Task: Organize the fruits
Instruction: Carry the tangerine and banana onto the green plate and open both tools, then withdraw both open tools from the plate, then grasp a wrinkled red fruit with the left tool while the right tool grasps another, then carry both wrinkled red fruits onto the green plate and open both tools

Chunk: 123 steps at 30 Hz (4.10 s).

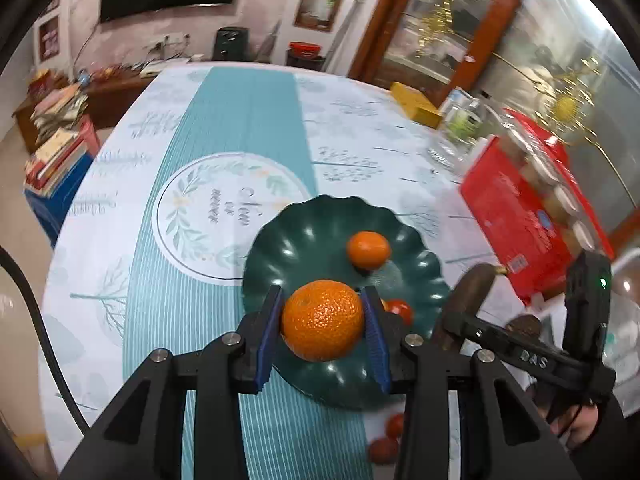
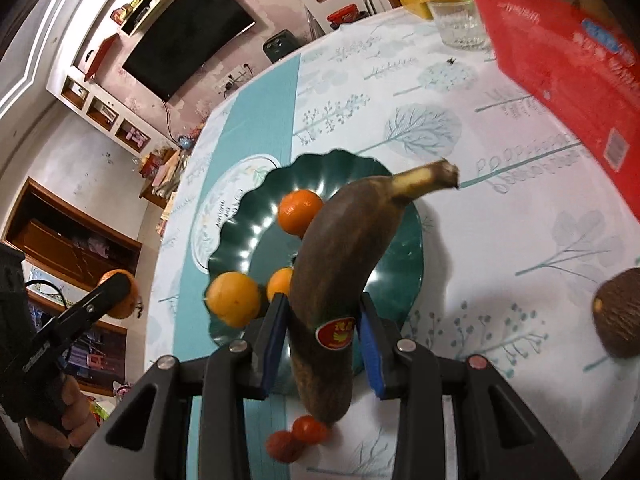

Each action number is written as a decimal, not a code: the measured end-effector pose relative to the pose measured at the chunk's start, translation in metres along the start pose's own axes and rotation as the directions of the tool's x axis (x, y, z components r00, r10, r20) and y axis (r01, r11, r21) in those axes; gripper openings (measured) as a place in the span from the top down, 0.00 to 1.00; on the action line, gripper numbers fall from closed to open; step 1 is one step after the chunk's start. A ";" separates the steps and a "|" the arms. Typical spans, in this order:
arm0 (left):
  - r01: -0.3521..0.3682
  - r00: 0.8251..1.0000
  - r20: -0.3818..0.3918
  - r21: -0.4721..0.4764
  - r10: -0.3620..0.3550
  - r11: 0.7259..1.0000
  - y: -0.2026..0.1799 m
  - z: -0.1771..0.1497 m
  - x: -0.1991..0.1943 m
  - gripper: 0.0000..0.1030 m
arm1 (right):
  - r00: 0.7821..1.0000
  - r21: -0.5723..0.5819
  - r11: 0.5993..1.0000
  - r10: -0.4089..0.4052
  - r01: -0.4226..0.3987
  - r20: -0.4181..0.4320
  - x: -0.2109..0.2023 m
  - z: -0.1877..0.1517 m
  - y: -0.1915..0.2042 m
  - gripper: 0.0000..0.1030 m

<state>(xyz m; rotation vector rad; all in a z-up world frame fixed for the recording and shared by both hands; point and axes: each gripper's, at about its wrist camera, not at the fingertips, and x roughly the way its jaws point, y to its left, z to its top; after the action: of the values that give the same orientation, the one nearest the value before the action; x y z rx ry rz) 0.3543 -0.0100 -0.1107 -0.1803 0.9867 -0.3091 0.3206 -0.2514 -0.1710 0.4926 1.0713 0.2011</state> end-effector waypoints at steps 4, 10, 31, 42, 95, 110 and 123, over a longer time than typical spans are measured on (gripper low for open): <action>0.008 1.000 0.001 -0.057 -0.008 0.998 0.017 -0.004 0.023 0.63 | 1.000 -0.027 1.000 0.010 -0.010 -0.007 0.014 0.001 0.000 0.67; 0.012 1.000 -0.020 -0.083 -0.014 0.996 0.025 -0.008 0.043 0.63 | 1.000 -0.033 0.999 0.005 -0.006 -0.005 0.023 0.000 0.000 0.64; 0.019 1.000 -0.004 -0.027 -0.020 0.999 0.001 -0.020 -0.005 0.45 | 0.998 -0.045 0.999 -0.024 0.027 0.056 -0.029 -0.018 0.004 0.57; 0.046 0.998 -0.043 0.042 -0.044 0.998 -0.017 -0.060 -0.030 0.44 | 0.996 -0.105 0.994 -0.020 0.029 0.089 -0.064 -0.059 0.012 0.50; 0.170 0.950 -0.272 0.044 -0.152 0.985 -0.042 -0.141 0.047 0.75 | 0.990 -0.603 0.791 -0.139 0.104 -0.012 -0.028 -0.176 0.069 0.53; 0.129 0.971 -0.202 -0.002 -0.127 0.992 -0.005 -0.125 0.011 0.75 | 0.930 -0.637 0.727 -0.366 0.257 -0.043 -0.014 -0.194 0.075 0.76; 0.128 0.975 -0.184 0.010 -0.124 0.992 0.007 -0.121 -0.010 0.75 | 0.926 -0.602 0.756 -0.370 0.257 -0.070 -0.010 -0.201 0.081 0.90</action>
<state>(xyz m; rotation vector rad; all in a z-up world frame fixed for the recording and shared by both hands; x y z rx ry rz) 0.2489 -0.0009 -0.1698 -0.1972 1.1559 -0.4590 0.1454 -0.1264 -0.2017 -0.2787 1.1891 0.2677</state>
